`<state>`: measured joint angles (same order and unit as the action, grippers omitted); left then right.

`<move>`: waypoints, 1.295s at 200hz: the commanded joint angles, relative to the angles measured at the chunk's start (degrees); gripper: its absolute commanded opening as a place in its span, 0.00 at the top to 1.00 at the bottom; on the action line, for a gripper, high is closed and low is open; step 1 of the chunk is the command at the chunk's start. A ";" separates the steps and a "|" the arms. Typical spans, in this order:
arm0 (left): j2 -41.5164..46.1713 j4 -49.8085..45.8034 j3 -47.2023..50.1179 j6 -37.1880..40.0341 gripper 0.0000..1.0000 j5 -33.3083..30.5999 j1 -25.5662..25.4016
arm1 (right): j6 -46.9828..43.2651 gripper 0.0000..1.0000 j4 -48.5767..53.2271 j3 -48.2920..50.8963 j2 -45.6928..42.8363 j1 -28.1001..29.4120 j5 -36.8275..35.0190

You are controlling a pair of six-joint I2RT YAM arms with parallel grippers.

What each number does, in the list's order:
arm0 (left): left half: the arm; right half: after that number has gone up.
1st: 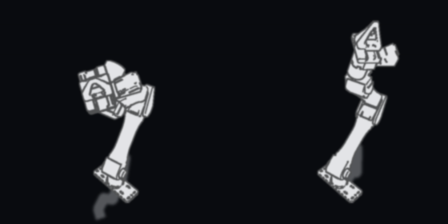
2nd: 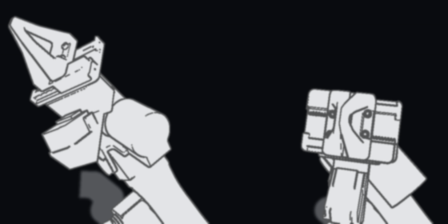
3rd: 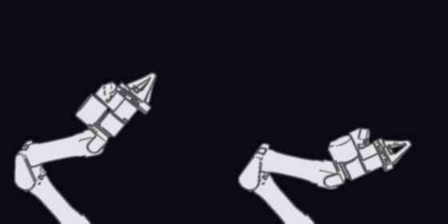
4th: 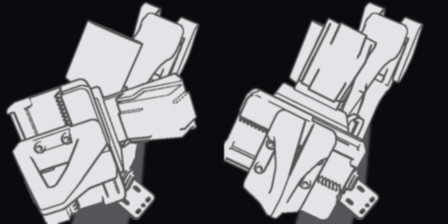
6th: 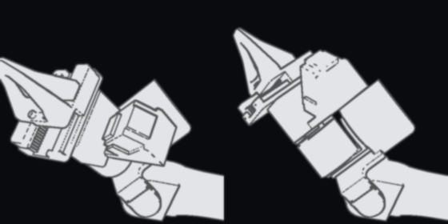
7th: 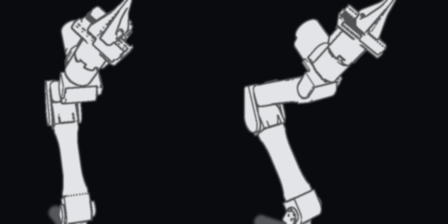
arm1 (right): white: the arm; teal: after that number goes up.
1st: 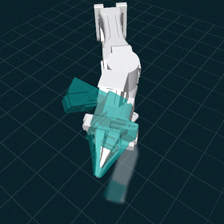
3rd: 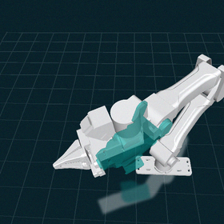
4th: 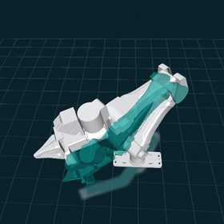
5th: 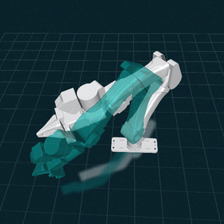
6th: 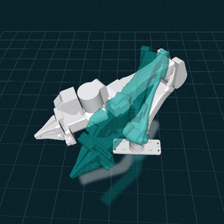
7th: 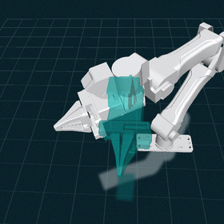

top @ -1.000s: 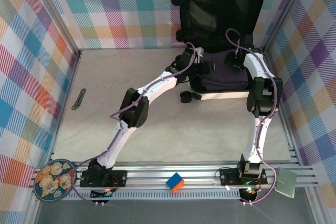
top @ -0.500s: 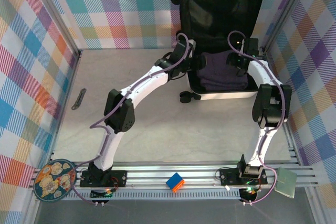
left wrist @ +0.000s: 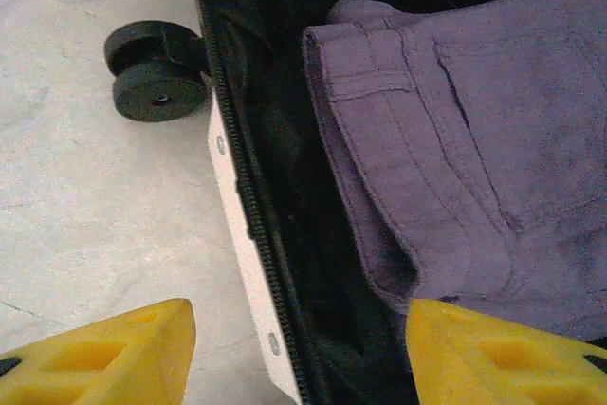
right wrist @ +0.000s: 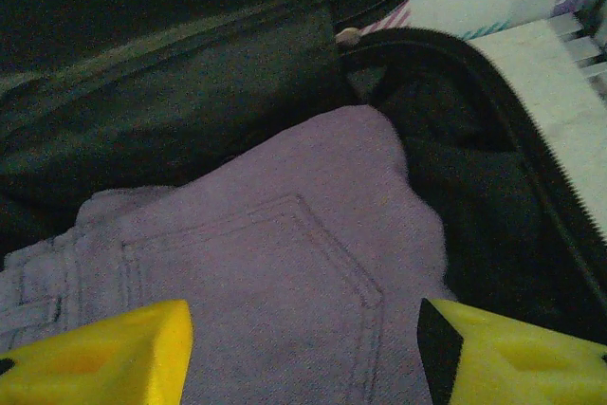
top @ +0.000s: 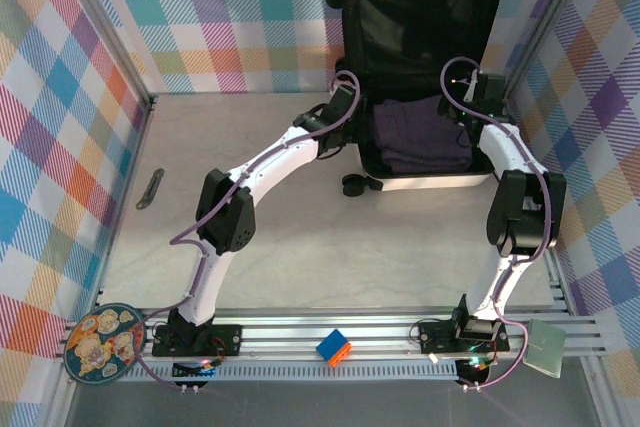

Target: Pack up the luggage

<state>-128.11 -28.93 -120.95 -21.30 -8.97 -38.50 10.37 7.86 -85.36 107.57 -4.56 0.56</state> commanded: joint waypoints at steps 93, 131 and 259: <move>-10.87 19.75 -20.68 9.61 0.29 15.07 12.98 | 5.26 0.38 3.62 18.15 -11.91 10.06 8.27; -17.64 31.27 -25.93 10.48 0.31 18.83 13.30 | 6.45 0.38 3.73 22.06 -14.68 14.86 8.05; -33.37 59.55 -35.27 18.35 0.53 5.99 12.05 | 10.85 0.40 4.22 32.83 -20.95 23.61 8.10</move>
<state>-159.87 23.46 -152.64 -5.04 -1.45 -25.85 17.63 7.38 -55.18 86.89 17.04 7.09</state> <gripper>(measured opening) 0.501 0.597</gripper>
